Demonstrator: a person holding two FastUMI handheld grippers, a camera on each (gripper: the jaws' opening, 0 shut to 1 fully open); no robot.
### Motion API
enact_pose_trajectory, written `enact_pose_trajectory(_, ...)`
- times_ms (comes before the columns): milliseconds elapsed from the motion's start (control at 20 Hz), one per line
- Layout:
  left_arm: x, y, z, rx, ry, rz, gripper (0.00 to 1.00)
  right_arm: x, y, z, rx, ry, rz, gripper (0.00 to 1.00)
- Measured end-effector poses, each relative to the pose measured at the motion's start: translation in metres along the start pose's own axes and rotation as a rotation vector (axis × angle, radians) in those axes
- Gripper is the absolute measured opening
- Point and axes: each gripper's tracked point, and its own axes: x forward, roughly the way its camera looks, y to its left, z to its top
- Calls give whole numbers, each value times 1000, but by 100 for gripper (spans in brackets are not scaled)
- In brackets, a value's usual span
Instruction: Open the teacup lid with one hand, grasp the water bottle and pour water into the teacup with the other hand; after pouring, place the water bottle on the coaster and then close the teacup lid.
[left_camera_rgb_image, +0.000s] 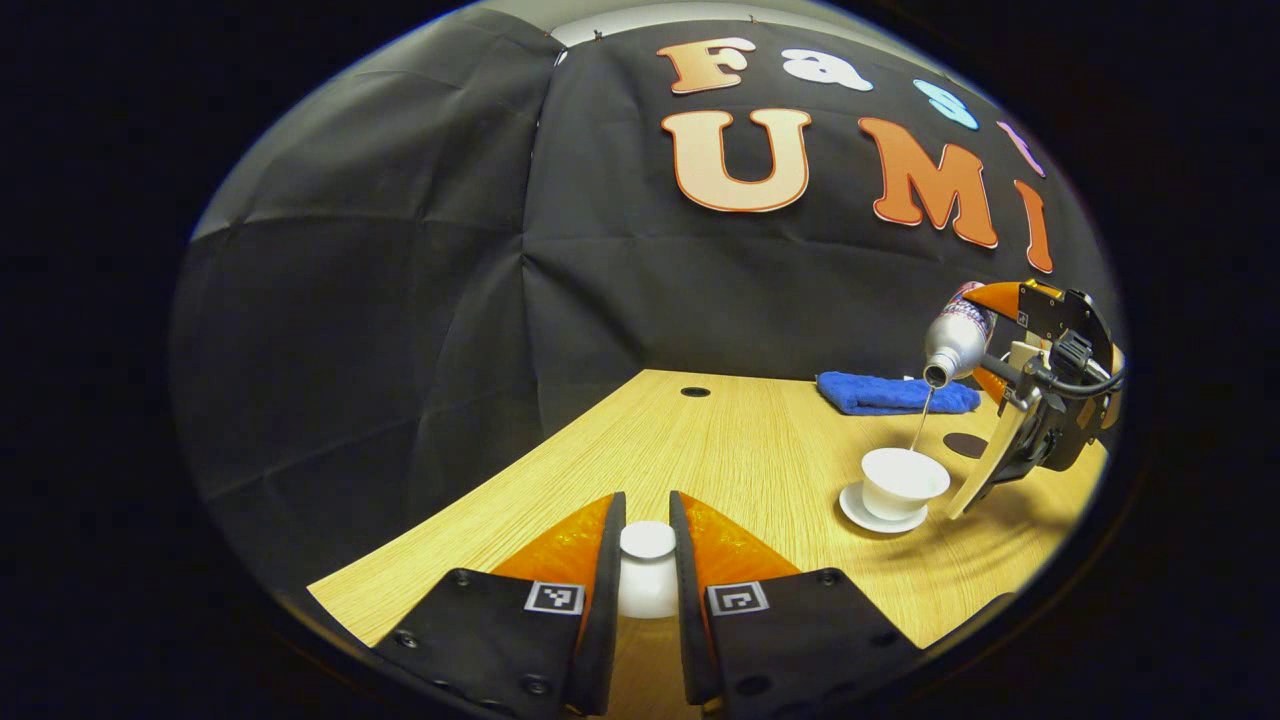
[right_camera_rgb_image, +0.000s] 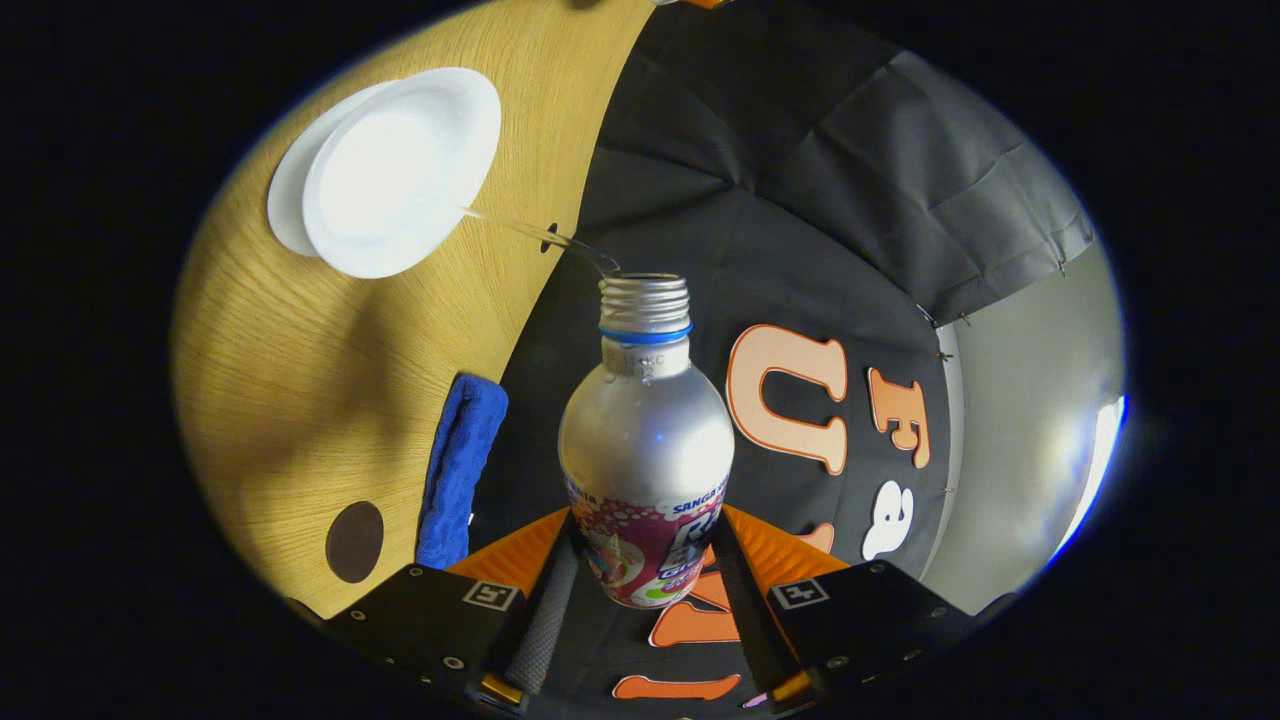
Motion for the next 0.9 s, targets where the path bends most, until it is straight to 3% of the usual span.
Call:
enact_pose_trajectory(400, 0, -4, 2, 3, -2, -8, 31, 6, -30, -1, -52, -20, -102, 72)
enact_pose_trajectory(450, -1, -4, 2, 3, -4, -9, 31, 8, -30, 0, -54, -24, -104, 76)
enact_pose_trajectory(700, -1, -6, 4, 2, -4, -12, 31, 10, -40, 2, -79, -44, -135, 76)
enact_pose_trajectory(750, -1, -6, 4, 3, -5, -11, 31, 11, -40, 2, -85, -47, -136, 72)
enact_pose_trajectory(900, -2, -7, 3, 5, -3, -11, 31, 11, -40, -1, -104, -52, -141, 76)
